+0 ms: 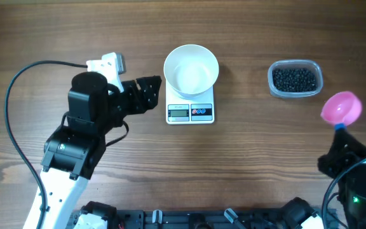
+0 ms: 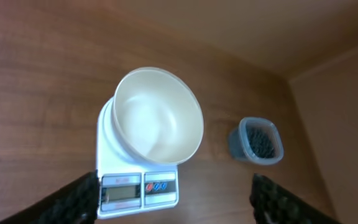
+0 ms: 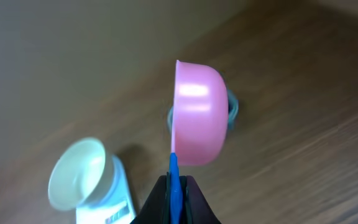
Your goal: Scoop item into bowl and weigh 150g on scale
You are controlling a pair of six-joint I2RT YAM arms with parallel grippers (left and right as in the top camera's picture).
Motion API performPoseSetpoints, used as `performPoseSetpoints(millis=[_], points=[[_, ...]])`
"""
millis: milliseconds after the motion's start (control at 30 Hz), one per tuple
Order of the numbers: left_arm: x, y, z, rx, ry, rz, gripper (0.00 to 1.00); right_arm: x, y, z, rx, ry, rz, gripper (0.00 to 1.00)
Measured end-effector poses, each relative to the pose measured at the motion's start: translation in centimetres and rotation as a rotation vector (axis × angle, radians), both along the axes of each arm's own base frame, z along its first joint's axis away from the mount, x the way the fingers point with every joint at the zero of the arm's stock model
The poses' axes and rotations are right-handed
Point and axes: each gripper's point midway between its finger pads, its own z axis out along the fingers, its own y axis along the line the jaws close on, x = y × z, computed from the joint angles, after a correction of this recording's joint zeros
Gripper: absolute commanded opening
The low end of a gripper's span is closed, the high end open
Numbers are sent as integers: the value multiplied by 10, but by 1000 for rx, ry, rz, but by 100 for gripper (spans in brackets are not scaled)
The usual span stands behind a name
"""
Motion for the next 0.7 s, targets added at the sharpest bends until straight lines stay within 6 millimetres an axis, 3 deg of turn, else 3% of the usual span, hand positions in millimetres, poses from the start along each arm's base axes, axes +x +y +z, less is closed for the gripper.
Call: performPoseSetpoints(millis=[267,567,700], points=[[10,-17,32,14,-181,-75,95,10,-3,23,-41,-95,-17,4],[0,-33,2,131,-95,-156,90,11,7,21,-36,-78,47,4],[-10,-45,0,186,-91,-195,91,15,12,18,-52,-57,63,4]])
